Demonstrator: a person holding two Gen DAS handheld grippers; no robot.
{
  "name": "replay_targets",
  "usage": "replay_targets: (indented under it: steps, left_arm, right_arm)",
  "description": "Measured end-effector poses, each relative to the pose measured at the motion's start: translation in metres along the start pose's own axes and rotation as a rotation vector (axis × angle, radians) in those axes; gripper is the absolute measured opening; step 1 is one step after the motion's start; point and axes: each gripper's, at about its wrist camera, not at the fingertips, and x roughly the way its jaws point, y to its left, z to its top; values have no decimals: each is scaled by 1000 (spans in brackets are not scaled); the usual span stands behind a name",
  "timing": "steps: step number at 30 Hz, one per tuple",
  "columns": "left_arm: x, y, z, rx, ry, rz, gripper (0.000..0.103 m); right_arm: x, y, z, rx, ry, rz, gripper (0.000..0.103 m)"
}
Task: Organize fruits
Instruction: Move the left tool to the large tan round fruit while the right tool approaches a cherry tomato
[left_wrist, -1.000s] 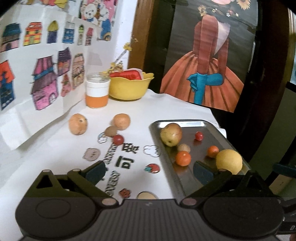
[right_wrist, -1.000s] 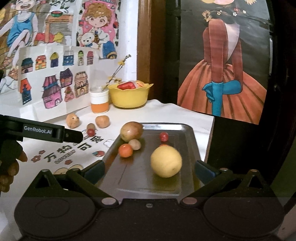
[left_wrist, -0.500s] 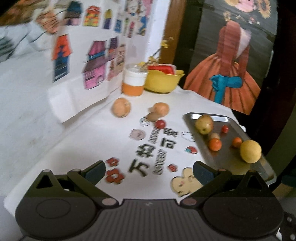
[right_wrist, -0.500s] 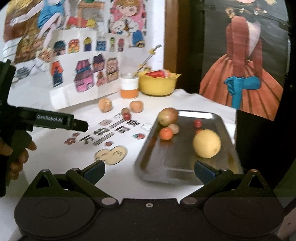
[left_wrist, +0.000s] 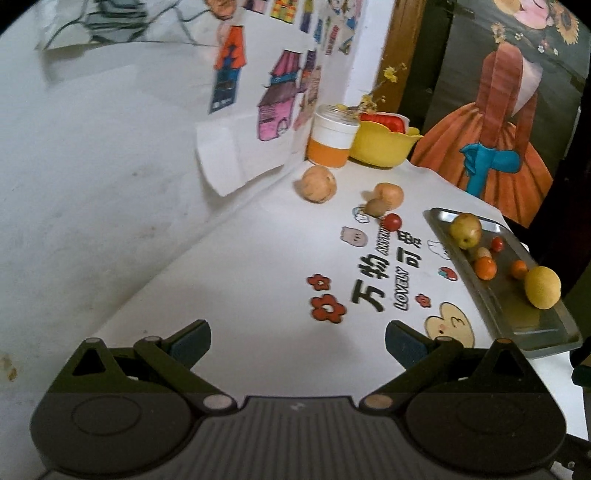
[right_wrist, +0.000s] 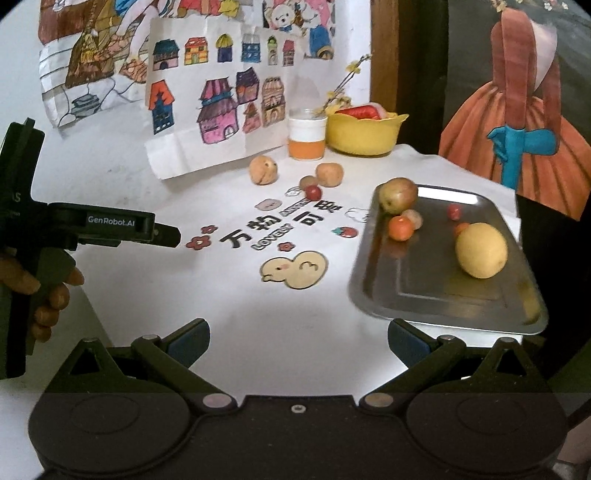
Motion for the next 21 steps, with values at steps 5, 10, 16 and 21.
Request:
replay_targets:
  steps: [5, 10, 16, 21]
  left_arm:
    - [-1, 10, 3, -5, -14, 5, 103]
    - [1, 16, 10, -16, -25, 9, 103]
    - [10, 13, 24, -22, -30, 2, 103]
    - [19, 3, 40, -4, -41, -9, 103]
  right_arm:
    - [9, 13, 8, -31, 2, 4, 102]
    - [16, 21, 25, -60, -9, 23, 102]
    - [17, 21, 56, -118, -70, 23, 102]
    - [19, 13, 87, -182, -132, 3, 102]
